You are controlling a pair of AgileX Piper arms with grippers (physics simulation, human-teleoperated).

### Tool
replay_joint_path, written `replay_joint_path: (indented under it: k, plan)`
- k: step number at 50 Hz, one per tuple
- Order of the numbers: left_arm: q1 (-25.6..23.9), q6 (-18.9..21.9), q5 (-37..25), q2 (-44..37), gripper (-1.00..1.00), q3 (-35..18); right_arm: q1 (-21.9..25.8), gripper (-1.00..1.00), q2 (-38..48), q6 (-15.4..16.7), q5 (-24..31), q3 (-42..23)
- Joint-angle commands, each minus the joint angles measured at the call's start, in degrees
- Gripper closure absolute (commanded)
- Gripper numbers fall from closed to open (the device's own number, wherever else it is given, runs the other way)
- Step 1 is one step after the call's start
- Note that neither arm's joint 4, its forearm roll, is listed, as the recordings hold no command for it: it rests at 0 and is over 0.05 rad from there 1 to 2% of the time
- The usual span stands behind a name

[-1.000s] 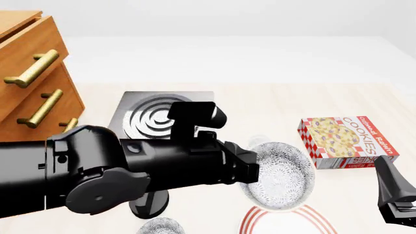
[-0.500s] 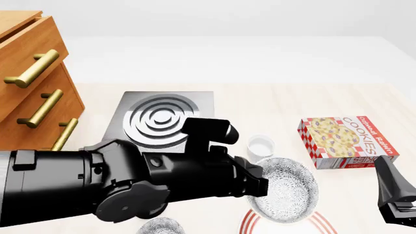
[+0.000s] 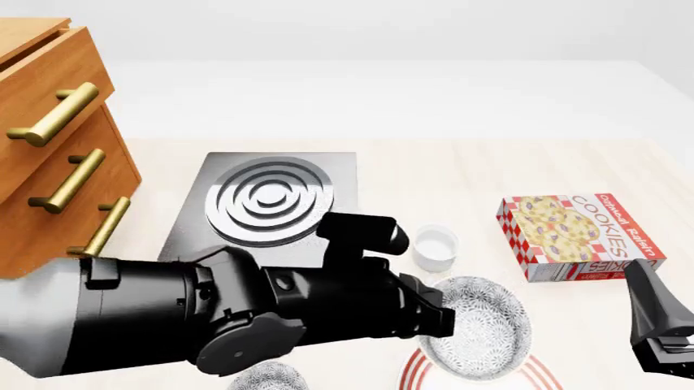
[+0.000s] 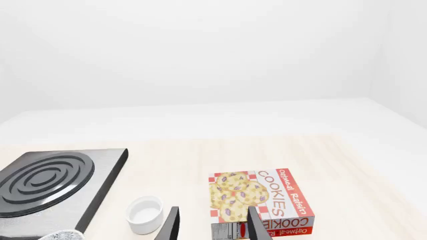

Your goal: Pick the akita bowl on the wooden cabinet and place it on the plate.

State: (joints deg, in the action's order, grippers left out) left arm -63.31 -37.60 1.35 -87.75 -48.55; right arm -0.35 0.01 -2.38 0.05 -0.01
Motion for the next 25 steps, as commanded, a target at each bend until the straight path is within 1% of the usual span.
replay_joint_path:
  k: [1, 11, 25]
  plan:
    - [0.5, 0.3, 0.6, -1.4, 1.0, -0.8, 0.0, -1.0, 0.0, 0.0, 0.0, 0.0]
    - [1.0, 0.9, 0.4, -2.3, 1.0, -1.5, 0.0, -1.0, 0.0, 0.0, 0.0, 0.0]
    - [0.6, 0.5, 0.9, -3.6, 1.0, -1.6, 0.0, -1.0, 0.0, 0.0, 0.0, 0.0]
